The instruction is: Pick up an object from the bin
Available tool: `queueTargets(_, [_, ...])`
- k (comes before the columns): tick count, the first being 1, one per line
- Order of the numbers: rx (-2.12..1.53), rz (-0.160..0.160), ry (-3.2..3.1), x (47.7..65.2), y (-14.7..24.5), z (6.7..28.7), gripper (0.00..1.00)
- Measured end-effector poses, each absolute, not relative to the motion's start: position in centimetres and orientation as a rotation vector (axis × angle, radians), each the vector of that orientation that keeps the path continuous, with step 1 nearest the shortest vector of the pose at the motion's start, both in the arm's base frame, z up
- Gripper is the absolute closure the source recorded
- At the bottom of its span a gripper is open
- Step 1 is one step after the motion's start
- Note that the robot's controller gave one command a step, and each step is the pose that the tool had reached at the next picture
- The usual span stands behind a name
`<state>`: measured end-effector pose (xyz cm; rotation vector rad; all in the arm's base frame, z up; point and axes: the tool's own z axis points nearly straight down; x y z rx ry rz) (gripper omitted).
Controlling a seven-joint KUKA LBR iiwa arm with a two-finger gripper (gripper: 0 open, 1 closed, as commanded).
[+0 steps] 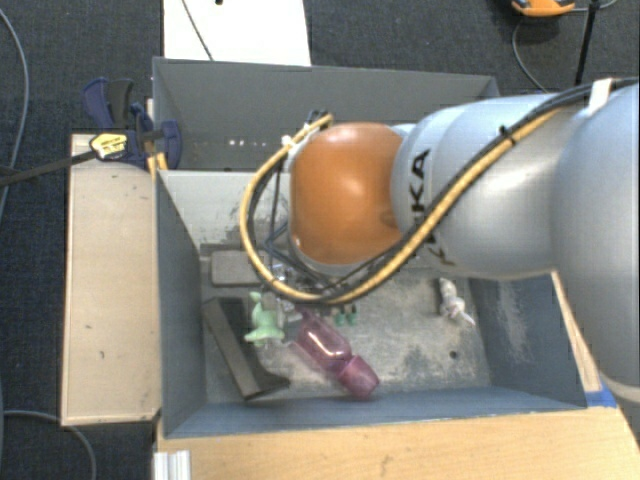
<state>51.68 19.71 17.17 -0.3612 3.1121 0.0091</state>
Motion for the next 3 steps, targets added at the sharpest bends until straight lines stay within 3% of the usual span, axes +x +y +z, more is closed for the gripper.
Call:
queueTargets(1, [-0.359, 0.009, 3.112, 51.7, 19.7, 17.2, 1.0])
queueTargets(2, [-0.354, 0.007, 3.12, 51.2, 19.7, 19.9, 1.0])
queueTargets(3, [-0.338, 0.009, 3.115, 51.3, 20.6, 24.9, 1.0])
